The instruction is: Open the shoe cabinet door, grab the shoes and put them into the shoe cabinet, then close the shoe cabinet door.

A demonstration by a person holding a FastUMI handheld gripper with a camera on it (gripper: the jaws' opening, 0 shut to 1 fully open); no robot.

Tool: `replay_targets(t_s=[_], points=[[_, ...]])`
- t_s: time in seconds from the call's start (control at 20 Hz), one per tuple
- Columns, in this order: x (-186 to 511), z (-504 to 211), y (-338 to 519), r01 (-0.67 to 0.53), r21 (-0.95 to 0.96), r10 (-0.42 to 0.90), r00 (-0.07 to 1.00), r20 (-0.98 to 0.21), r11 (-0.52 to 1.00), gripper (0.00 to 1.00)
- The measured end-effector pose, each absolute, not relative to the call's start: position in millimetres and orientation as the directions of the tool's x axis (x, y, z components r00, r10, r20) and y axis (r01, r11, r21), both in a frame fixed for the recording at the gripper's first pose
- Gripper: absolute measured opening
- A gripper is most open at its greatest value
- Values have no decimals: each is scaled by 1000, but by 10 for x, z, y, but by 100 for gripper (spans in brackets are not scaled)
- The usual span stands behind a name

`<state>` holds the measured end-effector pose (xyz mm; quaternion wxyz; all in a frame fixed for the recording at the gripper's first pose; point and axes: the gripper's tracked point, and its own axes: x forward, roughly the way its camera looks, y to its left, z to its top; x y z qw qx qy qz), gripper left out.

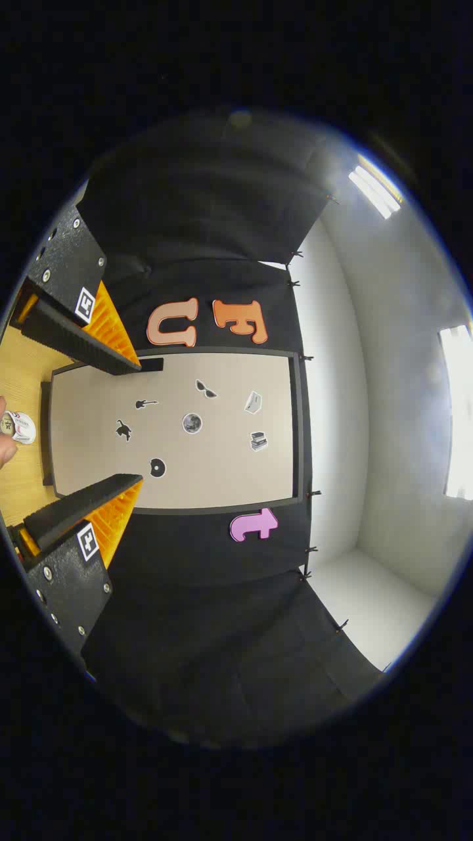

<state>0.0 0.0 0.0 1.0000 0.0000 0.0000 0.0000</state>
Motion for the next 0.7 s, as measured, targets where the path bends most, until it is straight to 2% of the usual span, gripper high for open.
replay_targets(t_s=[0.7], points=[[68, -45, 135, -20, -12, 20, 1000, -10, 1000, 95]])
